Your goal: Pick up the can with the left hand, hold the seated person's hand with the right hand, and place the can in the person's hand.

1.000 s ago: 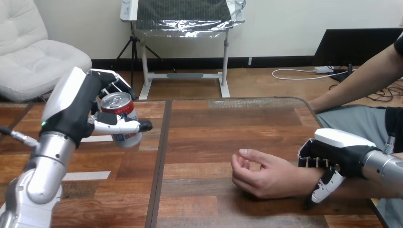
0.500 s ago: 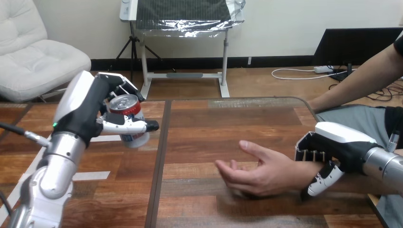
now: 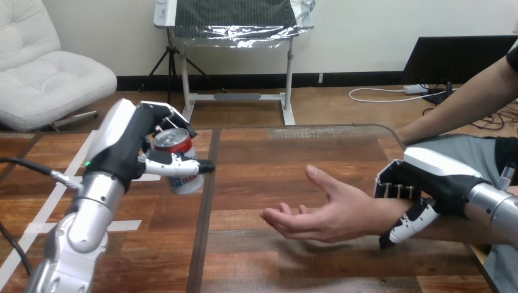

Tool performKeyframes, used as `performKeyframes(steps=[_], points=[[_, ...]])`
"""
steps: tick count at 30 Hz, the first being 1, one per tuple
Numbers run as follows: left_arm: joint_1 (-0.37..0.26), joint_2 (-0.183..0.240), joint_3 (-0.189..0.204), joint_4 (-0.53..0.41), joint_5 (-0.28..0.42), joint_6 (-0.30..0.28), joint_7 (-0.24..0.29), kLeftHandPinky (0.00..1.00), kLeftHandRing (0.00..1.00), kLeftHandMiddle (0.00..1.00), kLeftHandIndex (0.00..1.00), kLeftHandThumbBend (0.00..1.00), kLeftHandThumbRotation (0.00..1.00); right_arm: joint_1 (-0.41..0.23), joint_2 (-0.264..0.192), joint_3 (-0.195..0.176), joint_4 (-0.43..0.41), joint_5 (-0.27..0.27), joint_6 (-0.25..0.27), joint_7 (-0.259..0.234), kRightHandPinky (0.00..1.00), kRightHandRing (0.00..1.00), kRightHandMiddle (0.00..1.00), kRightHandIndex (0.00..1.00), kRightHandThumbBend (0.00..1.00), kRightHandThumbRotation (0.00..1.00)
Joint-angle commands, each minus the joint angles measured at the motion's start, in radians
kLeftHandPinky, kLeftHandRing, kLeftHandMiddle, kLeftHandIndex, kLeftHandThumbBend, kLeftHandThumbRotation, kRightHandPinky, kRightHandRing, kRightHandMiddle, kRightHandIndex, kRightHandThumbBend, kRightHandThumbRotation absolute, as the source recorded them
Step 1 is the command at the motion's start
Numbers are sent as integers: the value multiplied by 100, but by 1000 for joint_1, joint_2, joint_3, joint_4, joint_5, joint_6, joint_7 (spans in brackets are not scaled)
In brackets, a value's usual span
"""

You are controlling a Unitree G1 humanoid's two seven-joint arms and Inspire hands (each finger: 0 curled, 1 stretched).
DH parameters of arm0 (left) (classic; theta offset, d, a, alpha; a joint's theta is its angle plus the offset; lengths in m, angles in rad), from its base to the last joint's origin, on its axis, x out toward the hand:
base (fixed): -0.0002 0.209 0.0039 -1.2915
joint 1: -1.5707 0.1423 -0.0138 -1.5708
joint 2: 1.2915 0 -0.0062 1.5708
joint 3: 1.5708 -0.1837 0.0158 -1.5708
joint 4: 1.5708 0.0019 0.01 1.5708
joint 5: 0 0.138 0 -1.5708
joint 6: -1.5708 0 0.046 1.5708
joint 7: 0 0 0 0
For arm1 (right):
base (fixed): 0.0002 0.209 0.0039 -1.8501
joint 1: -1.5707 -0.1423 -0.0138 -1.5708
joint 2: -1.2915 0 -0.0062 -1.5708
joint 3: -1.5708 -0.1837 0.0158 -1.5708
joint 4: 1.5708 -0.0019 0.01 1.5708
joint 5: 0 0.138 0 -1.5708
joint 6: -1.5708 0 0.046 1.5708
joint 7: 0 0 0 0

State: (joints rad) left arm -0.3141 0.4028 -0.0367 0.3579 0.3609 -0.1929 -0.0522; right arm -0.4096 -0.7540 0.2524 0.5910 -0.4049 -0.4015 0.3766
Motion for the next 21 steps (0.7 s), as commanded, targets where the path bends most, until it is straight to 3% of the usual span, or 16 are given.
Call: performKeyframes(steps=[1, 15, 21], points=[[-123, -19, -5, 39, -17, -51, 28, 6, 10, 18, 43, 77, 0, -18, 33, -29, -8, 43, 8, 12, 32, 35, 40, 42, 80, 0], [-183, -60, -26, 124, -15, -86, 32, 15, 19, 29, 42, 76, 0, -20, 49, -40, -59, 60, 20, 32, 30, 33, 38, 40, 83, 0], [-209, -82, -37, 159, -12, -108, 43, 14, 18, 28, 42, 77, 0, -19, 59, -38, -84, 61, 39, 40, 30, 34, 39, 40, 83, 0]])
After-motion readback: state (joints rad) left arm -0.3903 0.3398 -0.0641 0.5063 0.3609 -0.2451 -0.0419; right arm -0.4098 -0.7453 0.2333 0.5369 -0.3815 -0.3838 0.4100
